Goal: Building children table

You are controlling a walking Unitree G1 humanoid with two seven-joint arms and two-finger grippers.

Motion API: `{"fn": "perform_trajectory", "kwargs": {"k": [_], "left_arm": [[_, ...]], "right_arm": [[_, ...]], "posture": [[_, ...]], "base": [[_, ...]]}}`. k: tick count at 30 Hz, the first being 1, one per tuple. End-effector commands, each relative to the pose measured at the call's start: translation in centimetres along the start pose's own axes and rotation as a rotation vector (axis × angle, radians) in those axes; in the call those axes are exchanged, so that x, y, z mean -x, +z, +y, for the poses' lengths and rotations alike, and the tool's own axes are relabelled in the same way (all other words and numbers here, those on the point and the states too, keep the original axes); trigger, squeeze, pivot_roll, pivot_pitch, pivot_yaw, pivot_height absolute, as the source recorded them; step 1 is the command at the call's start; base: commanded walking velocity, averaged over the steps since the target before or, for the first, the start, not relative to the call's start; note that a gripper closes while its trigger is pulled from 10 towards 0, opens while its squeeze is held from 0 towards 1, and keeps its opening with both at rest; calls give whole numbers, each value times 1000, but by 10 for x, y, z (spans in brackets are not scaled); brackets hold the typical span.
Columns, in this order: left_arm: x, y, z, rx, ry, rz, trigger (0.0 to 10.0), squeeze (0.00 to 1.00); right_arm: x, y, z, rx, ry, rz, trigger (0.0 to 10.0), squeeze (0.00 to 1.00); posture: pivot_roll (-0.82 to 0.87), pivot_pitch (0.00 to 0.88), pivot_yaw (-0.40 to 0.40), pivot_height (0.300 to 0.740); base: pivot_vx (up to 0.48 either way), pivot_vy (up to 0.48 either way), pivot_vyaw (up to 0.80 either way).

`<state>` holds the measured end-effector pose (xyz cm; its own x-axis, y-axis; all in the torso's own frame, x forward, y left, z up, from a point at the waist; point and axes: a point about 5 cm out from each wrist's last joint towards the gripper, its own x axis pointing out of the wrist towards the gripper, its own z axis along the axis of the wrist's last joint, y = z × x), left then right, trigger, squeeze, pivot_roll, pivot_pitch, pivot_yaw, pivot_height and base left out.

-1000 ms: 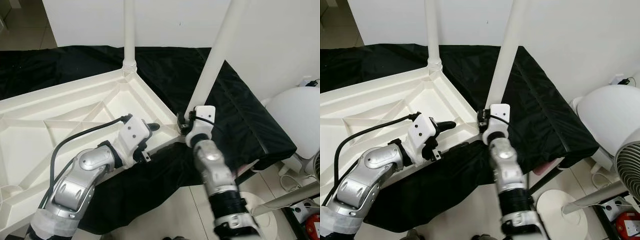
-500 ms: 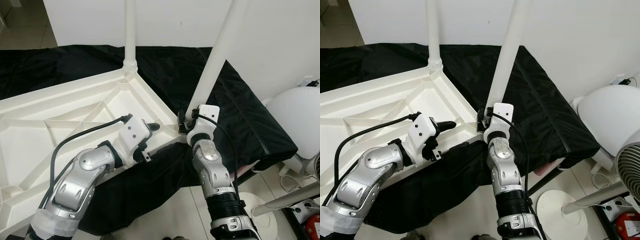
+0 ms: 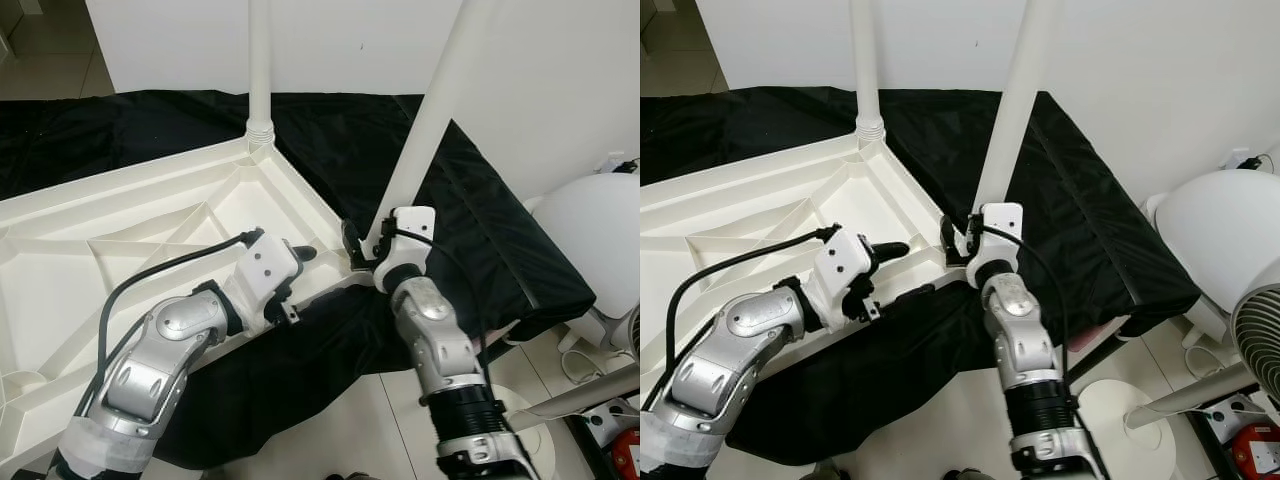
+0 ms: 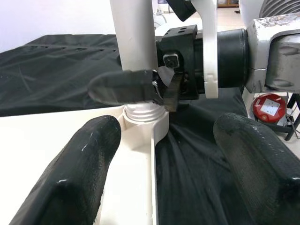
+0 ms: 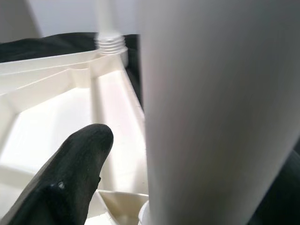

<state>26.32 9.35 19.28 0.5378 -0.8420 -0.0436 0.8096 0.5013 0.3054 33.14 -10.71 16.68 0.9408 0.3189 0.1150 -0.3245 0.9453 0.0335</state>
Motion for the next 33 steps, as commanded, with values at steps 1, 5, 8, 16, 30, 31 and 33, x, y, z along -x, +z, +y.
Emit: {"fn": "perform_trajectory", "kwargs": {"k": [1,5,8,16,30,31,33], "left_arm": [[-2,0,-1,12,14,-2,10000,0],[-3,0,-2,12,4,-6,10000,0],[-3,0,-2,12,1,-6,10000,0],[-3,1,-1,7,-4,-2,10000,0],[-3,1,1,4,5,-2,10000,0],[-3,1,1,4,5,-2,10000,0],[-3,1,0,5,8,-2,10000,0]], "right_arm": [[-1,-2,-3,3,37,11,10000,0],[0,-2,-11,55,101,24,10000,0],[0,-2,-17,87,156,32,10000,0],[1,-4,-36,210,350,91,10000,0],[-4,-10,-39,238,461,148,0,0],[-4,-10,-39,238,461,148,0,0],[-1,-13,-41,228,448,161,0,0]], "posture": [[130,88,-75,740],[124,83,-64,740],[121,85,-61,740],[124,82,-49,740],[133,79,-55,740],[133,79,-55,740],[134,82,-60,740]], "base": [[0,0,0],[0,0,0],[0,0,0],[0,0,0],[0,0,0],[0,0,0],[0,0,0]]}}
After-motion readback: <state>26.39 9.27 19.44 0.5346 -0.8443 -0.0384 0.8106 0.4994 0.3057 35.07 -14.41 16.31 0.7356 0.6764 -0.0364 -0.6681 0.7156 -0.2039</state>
